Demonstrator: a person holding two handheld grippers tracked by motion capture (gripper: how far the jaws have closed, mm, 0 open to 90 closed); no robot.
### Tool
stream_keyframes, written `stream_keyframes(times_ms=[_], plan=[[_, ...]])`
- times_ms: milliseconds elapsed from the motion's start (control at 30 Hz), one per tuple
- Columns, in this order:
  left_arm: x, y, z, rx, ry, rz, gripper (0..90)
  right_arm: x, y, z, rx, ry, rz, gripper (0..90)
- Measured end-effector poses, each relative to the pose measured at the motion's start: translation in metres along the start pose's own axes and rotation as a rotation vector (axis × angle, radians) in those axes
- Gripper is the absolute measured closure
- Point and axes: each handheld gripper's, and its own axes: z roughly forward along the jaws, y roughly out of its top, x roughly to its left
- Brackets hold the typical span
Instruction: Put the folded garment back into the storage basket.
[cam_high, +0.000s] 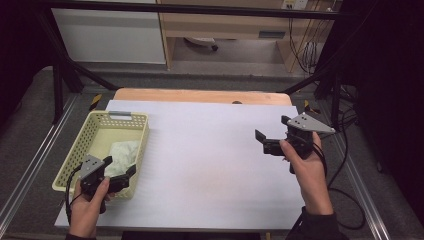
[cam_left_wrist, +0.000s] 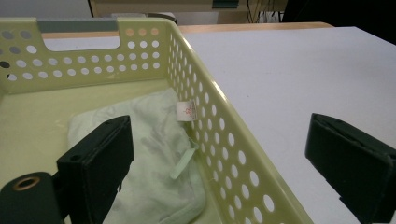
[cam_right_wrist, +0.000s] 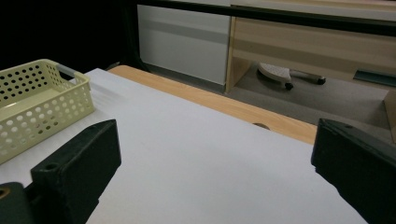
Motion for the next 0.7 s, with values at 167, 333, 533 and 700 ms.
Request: stream_keyframes(times_ms=[167,333,533,700], plan=[[0.000,0.000,0.000,0.002,-0.002,0.001,8.0,-0.002,-0.003,-0.002,0.020,-0.017,0.000,3.0],[0.004,0.000,-0.001,-0.003,-0.011,-0.024,8.1,0.000,-0.006,-0.004,0.012,-0.009,-0.003,3.0],[0.003,0.000,-0.001,0.000,-0.009,-0.014,8.0,0.000,-0.010,-0.005,0.009,-0.017,-0.001,3.0],[0.003,0.000,-0.001,-0.002,-0.006,-0.015,7.2,-0.005,-0.014,-0.010,0.001,-0.027,0.016,2.5]])
